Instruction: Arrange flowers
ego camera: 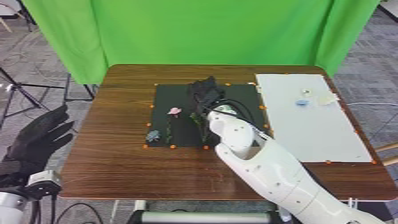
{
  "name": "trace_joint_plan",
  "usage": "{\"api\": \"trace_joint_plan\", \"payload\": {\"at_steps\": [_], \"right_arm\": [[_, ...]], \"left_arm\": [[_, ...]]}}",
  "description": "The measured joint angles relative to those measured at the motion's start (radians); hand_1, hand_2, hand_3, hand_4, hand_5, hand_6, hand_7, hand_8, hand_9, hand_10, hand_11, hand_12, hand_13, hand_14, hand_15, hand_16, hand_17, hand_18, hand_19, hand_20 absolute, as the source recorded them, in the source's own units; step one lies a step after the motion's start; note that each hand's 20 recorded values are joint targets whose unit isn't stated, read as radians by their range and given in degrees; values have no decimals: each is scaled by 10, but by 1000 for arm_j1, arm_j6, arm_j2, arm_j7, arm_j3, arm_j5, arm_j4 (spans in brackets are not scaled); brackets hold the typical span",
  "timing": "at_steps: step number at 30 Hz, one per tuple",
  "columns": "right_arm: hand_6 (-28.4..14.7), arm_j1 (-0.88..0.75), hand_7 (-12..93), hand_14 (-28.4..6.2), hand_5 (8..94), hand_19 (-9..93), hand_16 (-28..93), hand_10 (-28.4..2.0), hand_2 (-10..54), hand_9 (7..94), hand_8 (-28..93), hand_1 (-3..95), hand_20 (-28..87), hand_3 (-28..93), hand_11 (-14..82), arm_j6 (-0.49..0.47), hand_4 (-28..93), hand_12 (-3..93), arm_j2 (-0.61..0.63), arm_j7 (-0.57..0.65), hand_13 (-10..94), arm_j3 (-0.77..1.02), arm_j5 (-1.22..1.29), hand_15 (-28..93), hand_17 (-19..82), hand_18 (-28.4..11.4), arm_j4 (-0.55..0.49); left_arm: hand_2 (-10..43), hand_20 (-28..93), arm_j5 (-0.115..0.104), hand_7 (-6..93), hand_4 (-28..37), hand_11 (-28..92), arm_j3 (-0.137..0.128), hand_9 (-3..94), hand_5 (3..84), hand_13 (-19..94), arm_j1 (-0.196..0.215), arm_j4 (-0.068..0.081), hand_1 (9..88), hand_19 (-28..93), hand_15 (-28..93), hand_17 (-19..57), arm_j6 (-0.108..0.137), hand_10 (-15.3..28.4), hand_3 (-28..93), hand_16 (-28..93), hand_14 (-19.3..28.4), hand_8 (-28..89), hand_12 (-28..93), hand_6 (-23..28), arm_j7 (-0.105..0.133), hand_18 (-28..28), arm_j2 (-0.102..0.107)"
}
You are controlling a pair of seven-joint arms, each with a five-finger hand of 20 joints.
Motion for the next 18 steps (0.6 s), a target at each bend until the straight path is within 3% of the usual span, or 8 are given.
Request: {"api": "trace_joint_plan", "payload": {"at_steps": [18], "right_arm": [[12,1,546,-79,594,727,258,-82,-95,694,10,363,528,827,372,-7,-282,408,-5,-23,609,2,-96,650,168,-202,44]], "left_arm": [[-14,105,0,237,-279,162,1,193,247,158,-3,2,241,380,205,-102,0,92,709,69,109,-119,182,18,0,179,1]]}}
